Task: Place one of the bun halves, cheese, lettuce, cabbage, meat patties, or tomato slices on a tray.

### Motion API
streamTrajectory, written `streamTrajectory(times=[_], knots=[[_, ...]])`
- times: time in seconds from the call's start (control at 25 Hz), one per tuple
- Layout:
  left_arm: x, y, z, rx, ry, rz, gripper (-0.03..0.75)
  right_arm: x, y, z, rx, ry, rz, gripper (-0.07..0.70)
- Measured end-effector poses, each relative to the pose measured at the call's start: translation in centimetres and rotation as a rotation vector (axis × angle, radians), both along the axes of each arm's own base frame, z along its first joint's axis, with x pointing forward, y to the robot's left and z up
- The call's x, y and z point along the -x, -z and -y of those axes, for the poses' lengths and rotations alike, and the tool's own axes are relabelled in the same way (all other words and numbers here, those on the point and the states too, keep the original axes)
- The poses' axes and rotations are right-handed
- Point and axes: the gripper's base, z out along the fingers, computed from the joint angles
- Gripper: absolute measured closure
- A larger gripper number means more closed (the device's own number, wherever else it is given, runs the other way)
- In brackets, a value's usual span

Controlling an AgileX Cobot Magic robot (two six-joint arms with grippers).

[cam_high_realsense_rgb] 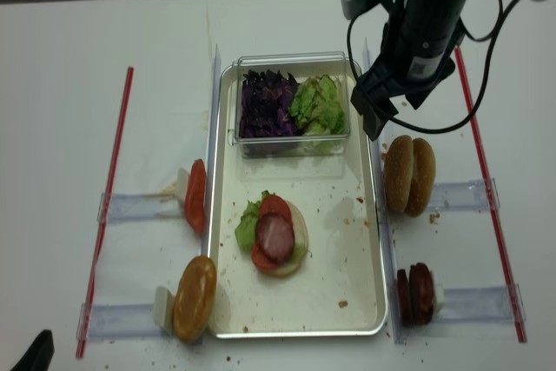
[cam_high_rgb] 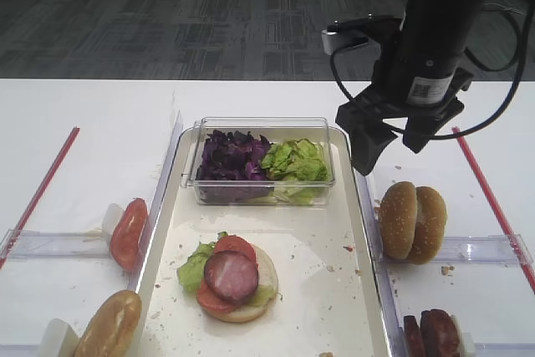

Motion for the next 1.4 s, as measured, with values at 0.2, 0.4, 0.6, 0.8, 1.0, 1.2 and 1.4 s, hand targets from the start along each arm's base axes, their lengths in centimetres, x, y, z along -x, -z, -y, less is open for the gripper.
streamTrajectory(times=[0.2,0.4,0.6,0.8,1.0,1.2,1.4], knots=[[0.0,0.0,0.0,-0.002,-0.001,0.000,0.099,-0.3,-0.2,0.4,0.044,0.005,0.023,0.036],[0.0,0.0,0.0,-0.003,-0.002,0.000,0.099,-0.3,-0.2,0.5,0.059,-0.006,0.028,0.036],[0.0,0.0,0.0,-0.003,-0.002,0.000,0.099,-0.3,-0.2,0.6,0.073,-0.009,0.031,0.038],[0.0,0.0,0.0,-0.003,-0.002,0.000,0.099,-0.7,-0.2,1.7,0.085,0.054,0.031,0.038],[0.0,0.0,0.0,-0.003,-0.002,0.000,0.099,-1.7,-0.2,4.8,0.092,0.142,0.029,0.039],[0.0,0.0,0.0,-0.003,-0.002,0.000,0.099,-2.4,-0.2,8.1,0.094,0.239,0.025,0.039],[0.0,0.0,0.0,-0.003,-0.002,0.000,0.099,-2.8,-0.2,11.2,0.095,0.327,0.020,0.039]])
